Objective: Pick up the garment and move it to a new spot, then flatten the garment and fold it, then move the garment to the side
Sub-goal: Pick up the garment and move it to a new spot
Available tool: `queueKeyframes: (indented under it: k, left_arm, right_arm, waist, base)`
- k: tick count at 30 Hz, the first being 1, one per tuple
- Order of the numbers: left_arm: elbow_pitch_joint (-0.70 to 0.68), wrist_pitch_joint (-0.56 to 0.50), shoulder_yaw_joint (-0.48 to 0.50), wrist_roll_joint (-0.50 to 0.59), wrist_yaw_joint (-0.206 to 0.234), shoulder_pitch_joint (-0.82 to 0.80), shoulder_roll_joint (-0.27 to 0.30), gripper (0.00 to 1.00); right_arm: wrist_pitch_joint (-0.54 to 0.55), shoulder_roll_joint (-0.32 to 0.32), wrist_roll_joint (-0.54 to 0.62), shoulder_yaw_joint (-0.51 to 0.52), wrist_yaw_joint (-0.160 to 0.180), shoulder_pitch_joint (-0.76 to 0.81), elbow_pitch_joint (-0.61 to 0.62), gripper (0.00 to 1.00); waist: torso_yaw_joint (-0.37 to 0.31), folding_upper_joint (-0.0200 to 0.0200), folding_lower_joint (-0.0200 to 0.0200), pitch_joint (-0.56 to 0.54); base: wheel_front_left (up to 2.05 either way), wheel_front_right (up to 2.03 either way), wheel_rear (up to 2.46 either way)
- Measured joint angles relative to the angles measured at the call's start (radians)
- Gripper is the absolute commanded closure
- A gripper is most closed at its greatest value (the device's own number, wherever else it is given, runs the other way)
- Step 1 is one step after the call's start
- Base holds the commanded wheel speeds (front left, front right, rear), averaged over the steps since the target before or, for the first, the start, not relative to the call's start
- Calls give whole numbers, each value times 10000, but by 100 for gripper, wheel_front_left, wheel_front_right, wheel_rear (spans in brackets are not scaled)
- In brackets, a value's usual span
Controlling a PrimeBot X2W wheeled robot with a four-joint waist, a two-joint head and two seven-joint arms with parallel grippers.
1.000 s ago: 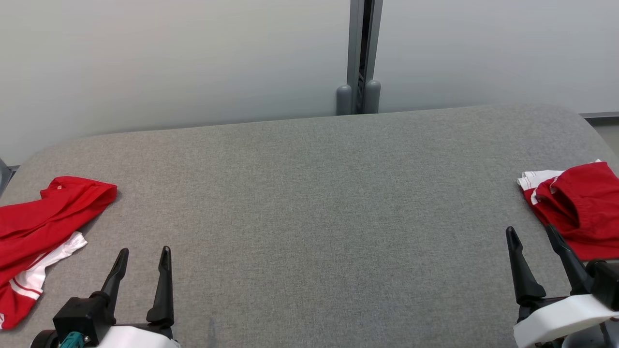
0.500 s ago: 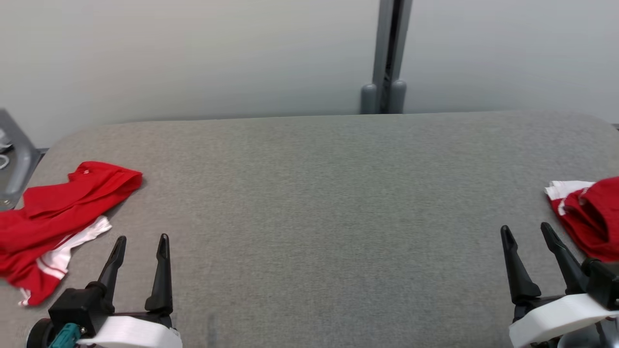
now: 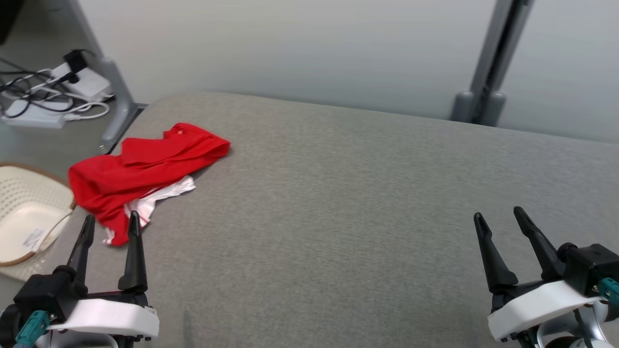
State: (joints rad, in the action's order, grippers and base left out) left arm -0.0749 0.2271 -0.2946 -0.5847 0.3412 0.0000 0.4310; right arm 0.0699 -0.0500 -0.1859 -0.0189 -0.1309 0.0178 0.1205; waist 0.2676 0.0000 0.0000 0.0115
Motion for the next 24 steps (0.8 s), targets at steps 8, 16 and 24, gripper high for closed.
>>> queueKeyframes:
  k: [8, 16, 24]
  left_arm:
    - [29, 111, 224, -4, -27, -37, 65, 0]
    - [27, 144, 240, -33, -29, -36, 65, 0]
    - [23, 157, 232, -75, -104, -70, 52, 0]
  right_arm:
    - [-59, 4, -88, -192, 0, -240, -148, 0]
    - [-119, 2, -167, -230, 0, -279, -309, 0]
    - [-136, 2, -251, -219, 0, -283, -366, 0]
  waist:
    - [1069, 0, 1, 79]
    - [1334, 0, 0, 62]
    - [1344, 0, 1, 92]
  base:
    - [0, 0, 0]
    - [0, 0, 0]
    - [0, 0, 0]
